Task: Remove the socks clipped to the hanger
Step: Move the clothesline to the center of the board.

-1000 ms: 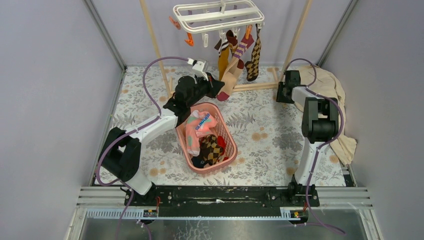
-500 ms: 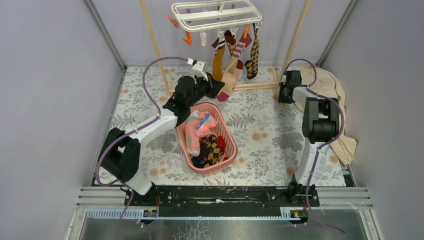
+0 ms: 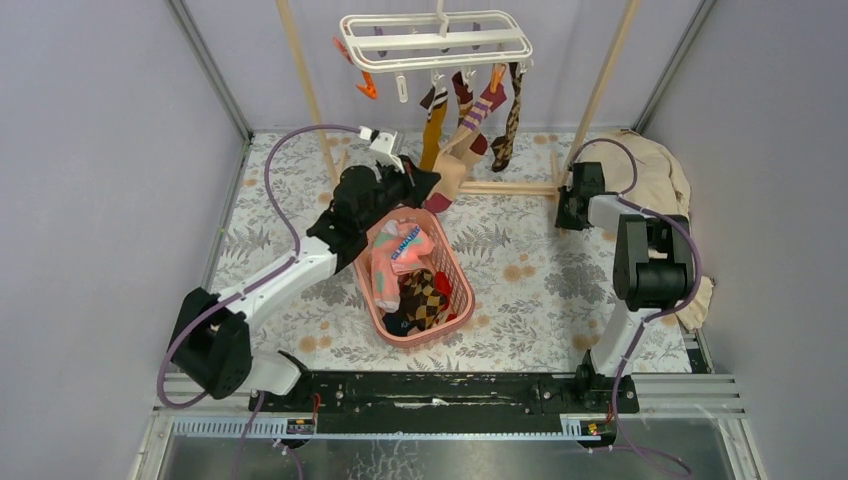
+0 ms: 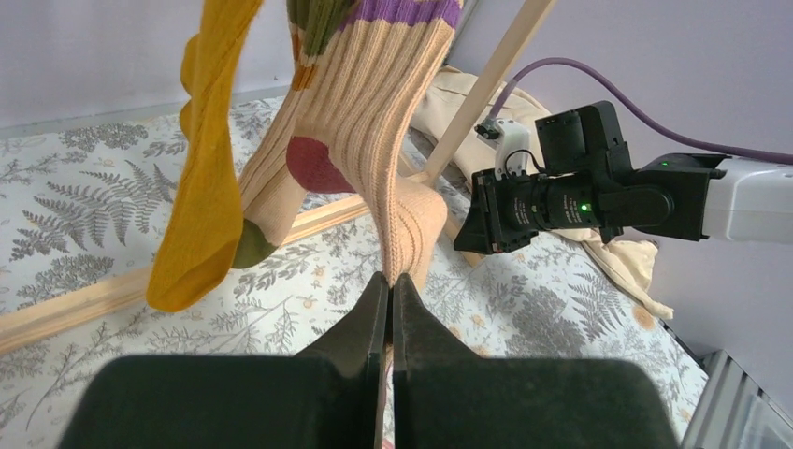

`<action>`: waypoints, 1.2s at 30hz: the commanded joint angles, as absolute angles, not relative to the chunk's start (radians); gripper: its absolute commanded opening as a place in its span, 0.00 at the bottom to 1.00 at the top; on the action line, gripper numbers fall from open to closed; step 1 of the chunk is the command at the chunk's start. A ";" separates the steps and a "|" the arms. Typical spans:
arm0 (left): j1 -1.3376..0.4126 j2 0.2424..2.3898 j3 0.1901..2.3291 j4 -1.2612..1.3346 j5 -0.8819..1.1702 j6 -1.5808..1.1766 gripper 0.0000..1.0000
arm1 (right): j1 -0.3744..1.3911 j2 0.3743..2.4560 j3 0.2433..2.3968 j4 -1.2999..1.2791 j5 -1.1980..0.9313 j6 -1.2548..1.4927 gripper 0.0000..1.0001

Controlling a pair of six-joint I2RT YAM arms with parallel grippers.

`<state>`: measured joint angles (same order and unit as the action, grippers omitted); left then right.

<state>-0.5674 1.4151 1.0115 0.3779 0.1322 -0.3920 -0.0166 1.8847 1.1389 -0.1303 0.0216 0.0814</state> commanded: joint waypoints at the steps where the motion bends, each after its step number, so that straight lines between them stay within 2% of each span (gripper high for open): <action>1: -0.596 1.328 0.965 0.348 0.081 -0.396 0.00 | 0.031 1.780 1.077 -0.147 0.021 0.136 0.07; 19: -0.688 1.120 0.858 0.244 -0.019 -0.397 0.00 | 0.217 1.438 0.850 -0.188 0.116 0.232 0.06; 32: -0.767 1.133 0.828 0.238 -0.087 -0.392 0.00 | 0.222 1.563 0.789 -0.081 0.115 0.224 0.07; 36: -0.792 1.137 0.820 0.238 -0.103 -0.389 0.00 | 0.222 1.579 0.806 -0.068 0.118 0.221 0.16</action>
